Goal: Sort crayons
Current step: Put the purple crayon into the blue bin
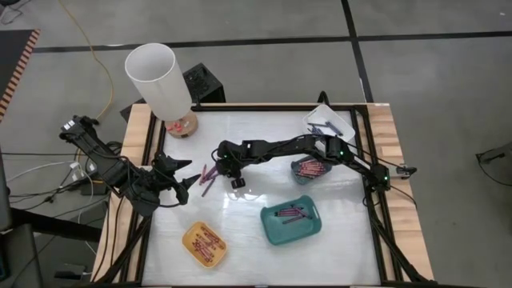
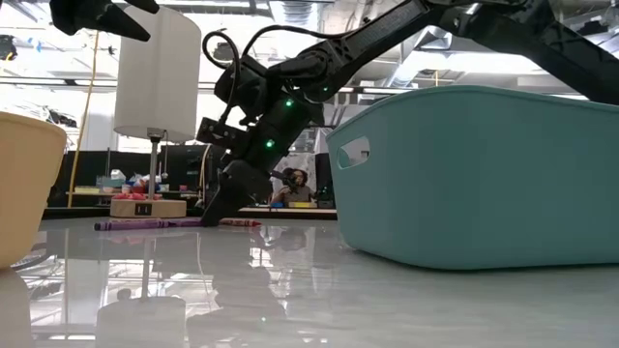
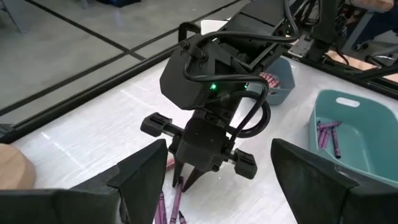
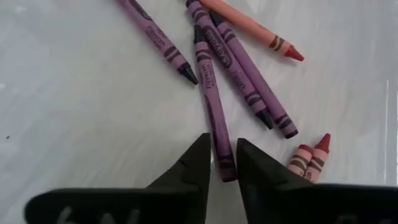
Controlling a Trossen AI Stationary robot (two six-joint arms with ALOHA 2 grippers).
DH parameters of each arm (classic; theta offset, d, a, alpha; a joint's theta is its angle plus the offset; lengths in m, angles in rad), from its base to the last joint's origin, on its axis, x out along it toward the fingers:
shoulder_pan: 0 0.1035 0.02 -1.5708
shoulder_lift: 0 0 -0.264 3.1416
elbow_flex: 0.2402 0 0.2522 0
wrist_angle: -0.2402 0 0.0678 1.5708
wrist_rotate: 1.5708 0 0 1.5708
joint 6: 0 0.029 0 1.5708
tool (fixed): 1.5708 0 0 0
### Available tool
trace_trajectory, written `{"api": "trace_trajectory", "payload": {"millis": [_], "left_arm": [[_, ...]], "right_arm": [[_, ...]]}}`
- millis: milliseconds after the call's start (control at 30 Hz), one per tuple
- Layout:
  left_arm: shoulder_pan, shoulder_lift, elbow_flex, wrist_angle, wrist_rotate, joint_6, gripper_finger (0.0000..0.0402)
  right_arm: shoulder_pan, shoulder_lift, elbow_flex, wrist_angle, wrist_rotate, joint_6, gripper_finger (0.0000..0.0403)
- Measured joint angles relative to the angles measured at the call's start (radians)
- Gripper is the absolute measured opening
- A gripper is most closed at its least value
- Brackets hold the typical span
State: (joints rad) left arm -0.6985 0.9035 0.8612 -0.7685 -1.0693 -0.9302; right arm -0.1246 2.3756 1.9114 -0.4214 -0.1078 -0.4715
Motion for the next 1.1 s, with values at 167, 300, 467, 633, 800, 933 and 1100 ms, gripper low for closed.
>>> {"api": "trace_trajectory", "payload": {"millis": [167, 300, 467, 633, 800, 933, 1100], "left_arm": [[0.000, 0.000, 0.000, 0.000, 0.000, -0.001, 0.0276], [0.000, 0.000, 0.000, 0.000, 0.001, -0.002, 0.0276], [0.000, 0.000, 0.000, 0.000, 0.001, -0.002, 0.0276], [0.000, 0.000, 0.000, 0.000, 0.001, -0.002, 0.0276], [0.000, 0.000, 0.000, 0.000, 0.001, -0.001, 0.0276], [0.000, 0.000, 0.000, 0.000, 0.002, -0.002, 0.0276], [0.001, 0.000, 0.000, -0.010, -0.001, -0.020, 0.0276]], "right_arm": [[0.000, -0.001, 0.000, -0.013, 0.000, 0.015, 0.0053], [0.000, -0.001, 0.000, -0.016, 0.000, 0.026, 0.0029], [0.001, -0.002, 0.000, -0.017, 0.000, 0.029, 0.0005], [0.009, -0.002, 0.000, -0.017, 0.004, 0.029, 0.0003], [0.020, -0.007, -0.001, -0.018, 0.008, 0.029, 0.0002], [0.025, -0.021, 0.006, -0.043, 0.003, 0.032, 0.0002], [0.028, -0.056, 0.026, -0.110, -0.003, 0.045, 0.0001]]}}
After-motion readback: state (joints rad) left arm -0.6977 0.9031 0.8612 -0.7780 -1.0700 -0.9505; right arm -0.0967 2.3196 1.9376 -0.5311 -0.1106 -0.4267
